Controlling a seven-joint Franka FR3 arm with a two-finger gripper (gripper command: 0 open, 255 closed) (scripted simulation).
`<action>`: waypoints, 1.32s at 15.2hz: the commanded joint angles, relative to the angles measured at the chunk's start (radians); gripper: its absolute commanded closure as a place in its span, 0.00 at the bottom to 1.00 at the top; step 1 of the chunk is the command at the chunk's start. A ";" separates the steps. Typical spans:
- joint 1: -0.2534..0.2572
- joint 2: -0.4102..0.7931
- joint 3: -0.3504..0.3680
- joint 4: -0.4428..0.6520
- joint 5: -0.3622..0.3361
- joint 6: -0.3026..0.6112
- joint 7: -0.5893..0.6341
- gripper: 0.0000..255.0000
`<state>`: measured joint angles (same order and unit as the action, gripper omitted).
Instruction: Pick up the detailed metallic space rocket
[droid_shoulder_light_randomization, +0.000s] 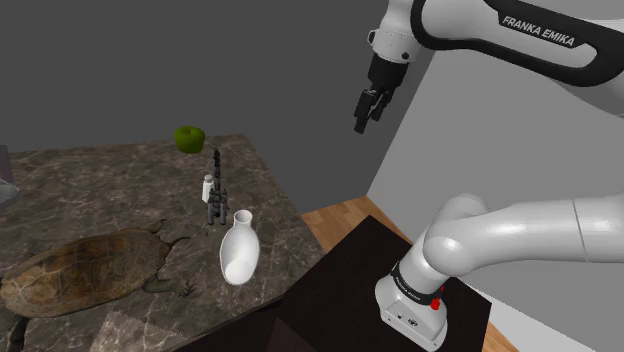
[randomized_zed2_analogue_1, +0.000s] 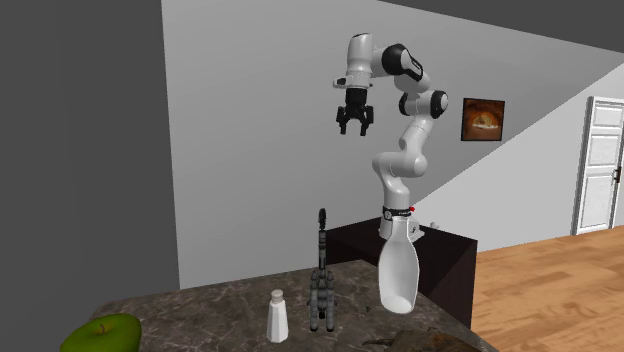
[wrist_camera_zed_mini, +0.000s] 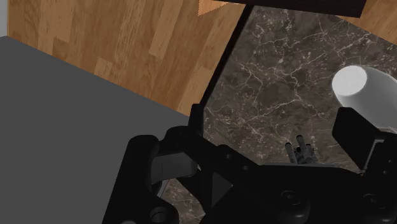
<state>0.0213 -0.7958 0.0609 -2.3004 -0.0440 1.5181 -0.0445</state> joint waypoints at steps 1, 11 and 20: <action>0.000 0.000 0.000 0.000 0.000 0.000 0.000 0.00; 0.029 0.157 0.103 -0.158 0.035 0.379 0.101 0.00; 0.023 0.424 0.211 -0.169 -0.003 0.711 0.219 0.00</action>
<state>0.0485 -0.4154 0.2573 -2.4795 -0.0362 2.1870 0.1563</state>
